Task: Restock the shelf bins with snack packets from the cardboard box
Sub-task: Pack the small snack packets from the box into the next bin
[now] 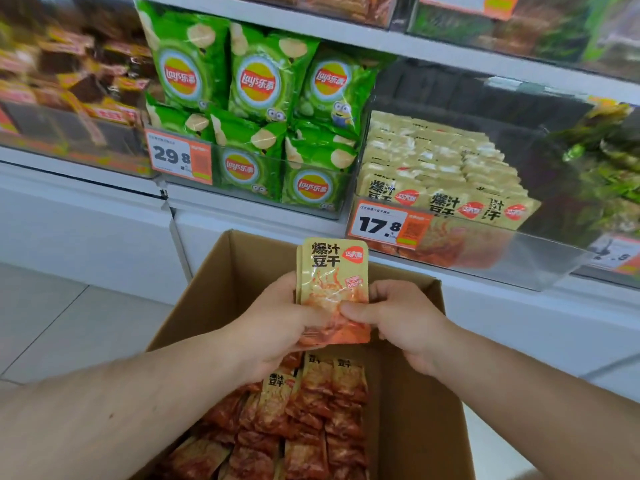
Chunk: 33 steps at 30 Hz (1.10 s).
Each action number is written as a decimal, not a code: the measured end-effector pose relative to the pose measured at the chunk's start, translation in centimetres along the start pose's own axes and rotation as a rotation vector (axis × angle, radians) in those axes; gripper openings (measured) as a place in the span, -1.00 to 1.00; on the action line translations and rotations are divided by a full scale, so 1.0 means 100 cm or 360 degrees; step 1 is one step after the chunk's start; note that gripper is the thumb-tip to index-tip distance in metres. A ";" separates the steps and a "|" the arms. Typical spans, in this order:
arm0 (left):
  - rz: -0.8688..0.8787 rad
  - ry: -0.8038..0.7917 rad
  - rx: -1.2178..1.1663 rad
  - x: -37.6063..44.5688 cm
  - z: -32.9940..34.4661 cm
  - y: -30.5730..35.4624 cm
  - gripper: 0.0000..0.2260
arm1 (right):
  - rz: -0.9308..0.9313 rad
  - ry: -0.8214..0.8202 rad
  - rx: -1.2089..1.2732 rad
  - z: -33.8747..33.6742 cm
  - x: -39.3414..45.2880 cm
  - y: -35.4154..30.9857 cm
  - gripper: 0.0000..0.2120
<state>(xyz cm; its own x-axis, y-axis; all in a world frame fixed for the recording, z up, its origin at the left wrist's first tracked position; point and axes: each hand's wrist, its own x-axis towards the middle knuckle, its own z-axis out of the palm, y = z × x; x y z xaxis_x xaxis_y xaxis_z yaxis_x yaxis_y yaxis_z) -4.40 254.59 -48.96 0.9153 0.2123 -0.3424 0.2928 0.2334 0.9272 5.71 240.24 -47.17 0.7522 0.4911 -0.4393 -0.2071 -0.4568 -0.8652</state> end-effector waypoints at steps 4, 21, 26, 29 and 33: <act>0.0099 0.0126 0.0117 -0.001 0.005 -0.001 -0.61 | -0.0092 0.0031 -0.0141 -0.003 -0.005 -0.004 -0.70; 0.0498 -0.0091 0.0824 0.019 0.063 0.061 -0.51 | -0.0555 0.0064 0.0001 -0.082 -0.026 -0.045 -0.80; 0.0687 -0.0051 0.0928 0.041 0.096 0.082 -0.55 | -0.0701 0.0149 0.0189 -0.116 -0.033 -0.057 -0.76; 0.0896 0.0064 0.1038 0.052 0.112 0.090 -0.59 | -0.0873 0.0338 0.0107 -0.140 -0.037 -0.063 -0.78; 0.1400 0.0414 0.1668 0.066 0.119 0.090 -0.51 | -0.1104 0.0628 0.0256 -0.183 -0.040 -0.067 -0.75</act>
<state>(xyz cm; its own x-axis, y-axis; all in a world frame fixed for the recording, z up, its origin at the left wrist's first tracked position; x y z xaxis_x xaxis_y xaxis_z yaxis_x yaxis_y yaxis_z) 7.61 246.86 -41.08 0.8619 0.1117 0.4946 -0.1709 -0.8543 0.4908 15.49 227.77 -35.14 0.9012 0.3118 0.3010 0.3222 -0.0178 -0.9465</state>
